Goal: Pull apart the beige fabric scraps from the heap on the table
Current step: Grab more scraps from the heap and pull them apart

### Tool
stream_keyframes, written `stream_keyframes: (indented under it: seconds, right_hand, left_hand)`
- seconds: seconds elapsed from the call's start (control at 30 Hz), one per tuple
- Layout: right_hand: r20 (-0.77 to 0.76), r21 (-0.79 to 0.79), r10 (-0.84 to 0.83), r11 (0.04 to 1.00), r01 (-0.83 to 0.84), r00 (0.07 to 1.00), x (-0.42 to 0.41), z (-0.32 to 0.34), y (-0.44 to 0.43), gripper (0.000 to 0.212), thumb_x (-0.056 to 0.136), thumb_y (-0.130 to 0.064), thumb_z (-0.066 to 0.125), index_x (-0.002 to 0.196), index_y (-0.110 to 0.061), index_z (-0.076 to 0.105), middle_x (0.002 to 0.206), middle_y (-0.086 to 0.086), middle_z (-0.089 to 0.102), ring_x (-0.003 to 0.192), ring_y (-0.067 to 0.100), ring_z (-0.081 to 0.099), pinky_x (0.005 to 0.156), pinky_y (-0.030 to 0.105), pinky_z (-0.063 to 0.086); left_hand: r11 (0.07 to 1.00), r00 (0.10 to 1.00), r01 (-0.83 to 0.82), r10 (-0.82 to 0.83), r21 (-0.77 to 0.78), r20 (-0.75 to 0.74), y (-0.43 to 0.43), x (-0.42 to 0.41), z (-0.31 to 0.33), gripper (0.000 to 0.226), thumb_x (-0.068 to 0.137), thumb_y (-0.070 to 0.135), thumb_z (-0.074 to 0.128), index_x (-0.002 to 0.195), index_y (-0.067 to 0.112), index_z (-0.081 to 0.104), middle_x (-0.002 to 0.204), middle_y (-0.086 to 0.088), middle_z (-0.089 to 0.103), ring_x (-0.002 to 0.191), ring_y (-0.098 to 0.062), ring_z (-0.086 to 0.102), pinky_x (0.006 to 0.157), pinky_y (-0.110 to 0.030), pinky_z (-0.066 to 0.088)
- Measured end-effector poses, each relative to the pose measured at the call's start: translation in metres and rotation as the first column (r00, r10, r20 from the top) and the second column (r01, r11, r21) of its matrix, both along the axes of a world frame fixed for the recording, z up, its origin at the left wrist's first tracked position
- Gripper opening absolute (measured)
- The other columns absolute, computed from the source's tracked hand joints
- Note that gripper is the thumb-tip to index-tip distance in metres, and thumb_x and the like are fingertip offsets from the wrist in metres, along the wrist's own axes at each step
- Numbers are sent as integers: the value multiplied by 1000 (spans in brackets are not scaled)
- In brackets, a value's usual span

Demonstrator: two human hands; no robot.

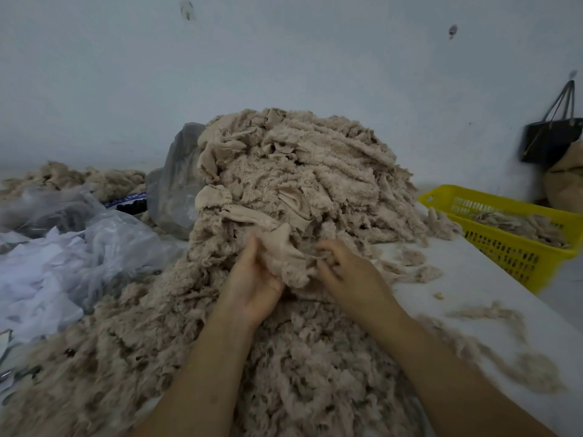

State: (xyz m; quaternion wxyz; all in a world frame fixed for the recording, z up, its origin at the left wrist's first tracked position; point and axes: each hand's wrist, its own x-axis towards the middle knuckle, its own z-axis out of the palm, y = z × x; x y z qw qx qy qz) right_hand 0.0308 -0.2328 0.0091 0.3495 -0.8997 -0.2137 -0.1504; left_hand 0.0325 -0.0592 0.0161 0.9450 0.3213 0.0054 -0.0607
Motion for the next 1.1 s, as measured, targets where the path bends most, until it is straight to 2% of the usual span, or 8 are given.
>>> stream_keyframes:
  seconds: [0.1,0.2,0.37,0.57,0.7,0.83,0.93,1.1]
  right_hand:
    - [24,-32,16,999,-15,1000,2,-3,3,38,101,-30,50,138,-33,47,99,-9,57,90,9,52,72,32,46]
    - [84,-36,-7,999,10,996,3,-5,4,36,99,-28,52,135,-31,50,98,-11,53,92,9,47,68,30,38]
    - [83,-115,-153,980,162,985,9,-5,-1,17,103,-27,45,107,-18,59,87,3,61,79,21,55,65,38,45]
    - [-74,187,-390,899,397,918,15,-7,-28,17,106,-25,40,99,-16,52,73,9,58,60,24,51,53,35,38]
    - [-155,475,-409,767,431,899,16,-3,-35,14,107,-26,40,105,-20,53,70,3,53,51,13,41,45,30,29]
    - [-50,593,-322,752,287,945,8,1,-23,12,105,-31,41,102,-38,51,67,-7,52,45,3,41,41,19,30]
    - [8,613,-243,767,187,970,1,4,-18,21,103,-30,46,94,-48,48,64,-15,55,46,2,41,41,19,32]
    - [56,472,-83,880,47,995,-7,4,-4,14,96,-30,52,89,-42,53,74,-15,61,58,1,52,51,15,38]
  left_hand:
    - [954,998,60,-61,294,-5,-9,-4,-1,46,94,34,57,123,-1,61,114,-20,71,102,-28,72,82,-39,60]
    - [894,999,49,-54,446,0,-13,-5,-5,40,101,31,52,119,-1,66,116,-17,72,112,-27,67,102,-40,50]
    - [973,999,-20,10,231,46,-16,-8,0,28,106,33,39,93,14,55,55,3,45,56,-12,55,69,-27,46]
    - [971,984,-115,140,-211,106,8,-4,5,22,106,28,35,100,32,56,52,9,29,40,-5,28,53,-20,42]
    - [940,976,-208,216,-269,-1,12,-2,4,48,107,43,34,69,18,50,50,7,37,37,-7,35,47,-19,47]
    - [997,997,-69,68,40,37,1,-5,5,59,90,66,49,83,11,70,76,-3,65,55,-10,57,48,-21,50]
    - [885,993,50,-93,464,70,-17,-10,0,60,80,62,59,99,7,72,94,-8,74,73,-14,68,62,-26,57]
    - [834,985,124,-171,538,38,-33,-16,1,67,83,57,50,117,1,64,123,-13,66,106,-23,68,90,-34,54]
